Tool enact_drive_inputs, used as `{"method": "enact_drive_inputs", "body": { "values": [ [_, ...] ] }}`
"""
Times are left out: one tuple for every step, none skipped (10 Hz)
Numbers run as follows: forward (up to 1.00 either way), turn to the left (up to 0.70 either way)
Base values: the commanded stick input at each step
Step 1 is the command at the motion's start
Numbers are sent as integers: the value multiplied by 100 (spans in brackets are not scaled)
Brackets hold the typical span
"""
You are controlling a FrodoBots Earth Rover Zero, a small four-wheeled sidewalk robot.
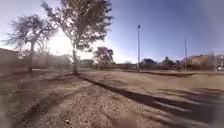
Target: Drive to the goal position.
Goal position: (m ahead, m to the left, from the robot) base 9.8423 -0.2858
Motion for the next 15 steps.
{"method": "enact_drive_inputs", "body": {
  "values": [
    [50, 0],
    [50, 0],
    [50, 0],
    [50, 0],
    [50, 0],
    [50, 0],
    [50, 0],
    [50, 0],
    [50, 0],
    [50, 0],
    [50, 0],
    [50, 0],
    [50, 0],
    [50, 0],
    [50, 0]
  ]
}}
